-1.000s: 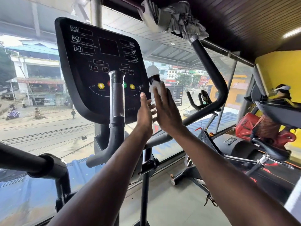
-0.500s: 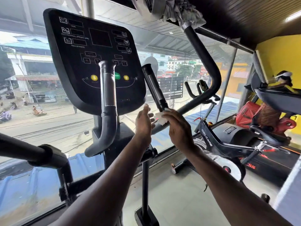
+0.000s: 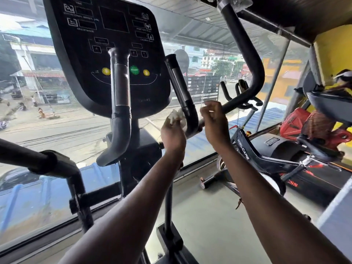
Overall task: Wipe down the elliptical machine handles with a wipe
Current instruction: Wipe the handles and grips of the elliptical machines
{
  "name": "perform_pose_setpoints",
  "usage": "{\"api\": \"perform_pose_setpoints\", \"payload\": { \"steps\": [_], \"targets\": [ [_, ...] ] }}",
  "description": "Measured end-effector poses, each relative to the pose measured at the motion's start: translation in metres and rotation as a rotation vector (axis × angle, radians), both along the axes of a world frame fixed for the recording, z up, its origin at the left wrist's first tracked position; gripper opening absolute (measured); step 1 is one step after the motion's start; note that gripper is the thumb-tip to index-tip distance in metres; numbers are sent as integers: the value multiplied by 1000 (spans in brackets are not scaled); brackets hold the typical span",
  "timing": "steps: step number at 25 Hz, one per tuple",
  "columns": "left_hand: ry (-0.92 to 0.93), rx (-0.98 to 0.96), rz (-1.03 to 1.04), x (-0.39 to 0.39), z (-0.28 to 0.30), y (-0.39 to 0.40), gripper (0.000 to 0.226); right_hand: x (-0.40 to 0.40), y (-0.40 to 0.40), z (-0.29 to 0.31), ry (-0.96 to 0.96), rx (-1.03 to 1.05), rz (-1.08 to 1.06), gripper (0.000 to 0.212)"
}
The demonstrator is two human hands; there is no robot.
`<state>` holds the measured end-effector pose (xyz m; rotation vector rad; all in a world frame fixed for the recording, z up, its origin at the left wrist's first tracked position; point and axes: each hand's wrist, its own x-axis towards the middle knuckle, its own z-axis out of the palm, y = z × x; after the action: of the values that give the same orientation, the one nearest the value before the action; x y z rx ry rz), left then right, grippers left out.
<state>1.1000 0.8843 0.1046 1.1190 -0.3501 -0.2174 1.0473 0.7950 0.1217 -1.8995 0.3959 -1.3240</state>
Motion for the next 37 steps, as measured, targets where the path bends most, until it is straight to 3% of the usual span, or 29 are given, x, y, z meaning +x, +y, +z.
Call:
{"api": "perform_pose_setpoints", "payload": {
  "steps": [3,5,9,11,13,16,18,22,26,29,33,37],
  "targets": [
    [-69,-38,-39,-8,1,-24,30,31,3,26,288,13,130,30],
    [-109,33,59,-5,-12,-36,34,45,-1,25,340,-4,104,34],
    [-315,103,119,6,-56,-48,47,56,-16,5,167,-68,96,34],
    [-331,133,119,21,-73,-53,53,61,-13,0,101,-113,25,26],
    [-320,149,97,32,-74,-52,44,64,-9,-2,41,-149,-24,26],
    [-268,62,22,22,-54,-46,34,65,-10,-6,4,-150,-54,23],
    [-269,26,17,11,-53,-46,41,64,-12,-9,3,-133,-40,22],
    [-440,124,101,26,-94,-54,46,63,-11,-13,-42,-157,-38,19],
    [-246,220,97,56,-98,-59,51,64,-7,-11,-46,-150,-43,24],
    [-356,105,78,29,-76,-52,37,64,-9,-12,-53,-156,-44,21],
    [-396,51,94,25,-86,-56,42,64,-11,-14,-51,-162,-33,18],
    [-208,132,91,68,-86,-57,35,65,-10,-13,-56,-170,-31,20]
  ]
}}
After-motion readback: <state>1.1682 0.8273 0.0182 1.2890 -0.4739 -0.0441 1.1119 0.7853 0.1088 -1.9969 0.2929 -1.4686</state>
